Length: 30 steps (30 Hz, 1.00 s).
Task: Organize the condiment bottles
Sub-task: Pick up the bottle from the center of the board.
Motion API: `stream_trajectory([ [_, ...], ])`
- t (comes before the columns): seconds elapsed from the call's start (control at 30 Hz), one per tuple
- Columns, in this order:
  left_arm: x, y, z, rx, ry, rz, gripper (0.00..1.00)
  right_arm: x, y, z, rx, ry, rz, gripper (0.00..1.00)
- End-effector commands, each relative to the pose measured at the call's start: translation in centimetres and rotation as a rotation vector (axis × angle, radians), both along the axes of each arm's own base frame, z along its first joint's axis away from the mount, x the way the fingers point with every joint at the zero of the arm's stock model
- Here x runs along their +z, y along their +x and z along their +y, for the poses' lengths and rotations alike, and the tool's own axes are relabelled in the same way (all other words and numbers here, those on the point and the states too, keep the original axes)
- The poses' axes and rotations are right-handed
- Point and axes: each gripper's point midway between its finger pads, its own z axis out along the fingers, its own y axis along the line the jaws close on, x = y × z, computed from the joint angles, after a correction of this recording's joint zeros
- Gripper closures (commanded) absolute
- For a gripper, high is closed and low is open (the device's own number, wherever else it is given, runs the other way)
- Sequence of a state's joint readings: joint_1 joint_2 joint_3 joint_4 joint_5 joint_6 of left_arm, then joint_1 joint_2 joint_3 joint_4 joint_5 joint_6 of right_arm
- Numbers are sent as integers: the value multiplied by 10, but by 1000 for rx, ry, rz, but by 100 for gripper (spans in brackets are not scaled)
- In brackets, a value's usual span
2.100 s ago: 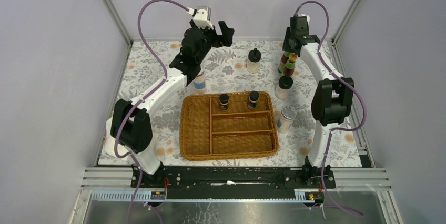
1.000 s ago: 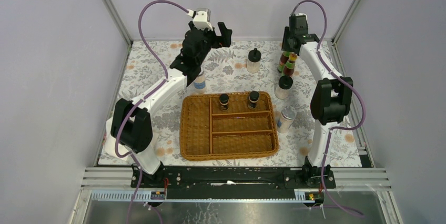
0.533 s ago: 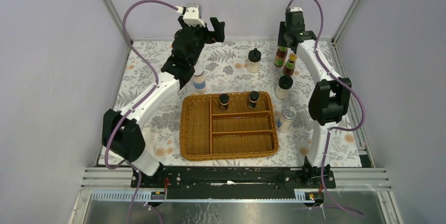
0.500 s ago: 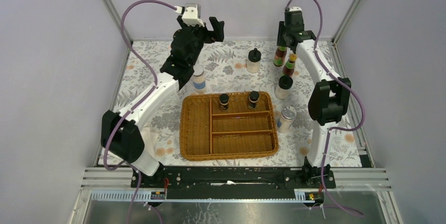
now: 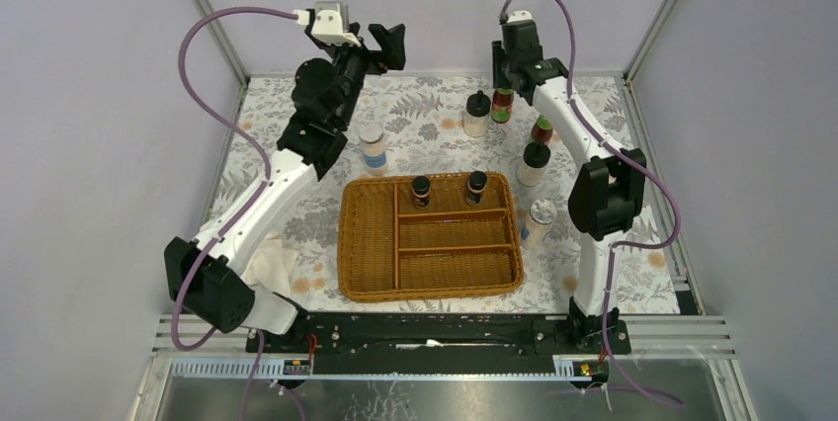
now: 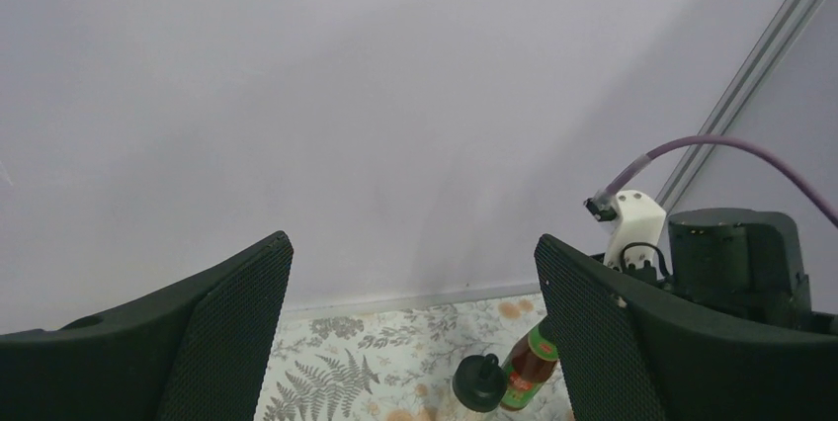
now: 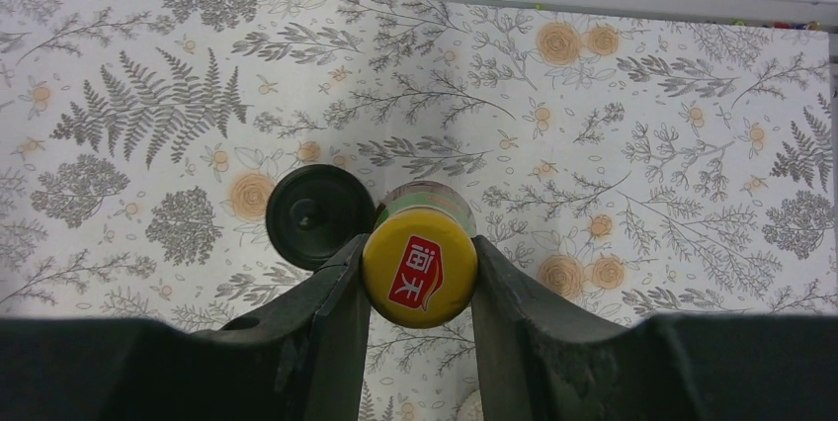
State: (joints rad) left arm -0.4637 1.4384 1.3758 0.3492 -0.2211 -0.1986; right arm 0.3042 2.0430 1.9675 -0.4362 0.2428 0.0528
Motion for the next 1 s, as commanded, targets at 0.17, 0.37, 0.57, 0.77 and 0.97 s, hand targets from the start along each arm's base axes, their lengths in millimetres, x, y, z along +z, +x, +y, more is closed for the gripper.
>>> stream_trajectory([
  [0.17, 33, -19, 13, 13, -33, -81, 4, 141, -20, -5, -40, 6, -309, 100],
  [0.37, 31, -21, 10, 7, -30, -75, 4, 145, -29, -9, -54, -2, -310, 100],
  [0.57, 36, -24, 9, 1, -31, -84, 4, 155, -41, -9, -54, 0, -323, 100],
  [0.77, 41, -30, 9, -3, -28, -91, 4, 168, -60, -3, -33, 5, -333, 100],
  [0.97, 51, -41, 13, 3, -27, -106, 4, 176, -86, 11, 8, 23, -335, 100],
])
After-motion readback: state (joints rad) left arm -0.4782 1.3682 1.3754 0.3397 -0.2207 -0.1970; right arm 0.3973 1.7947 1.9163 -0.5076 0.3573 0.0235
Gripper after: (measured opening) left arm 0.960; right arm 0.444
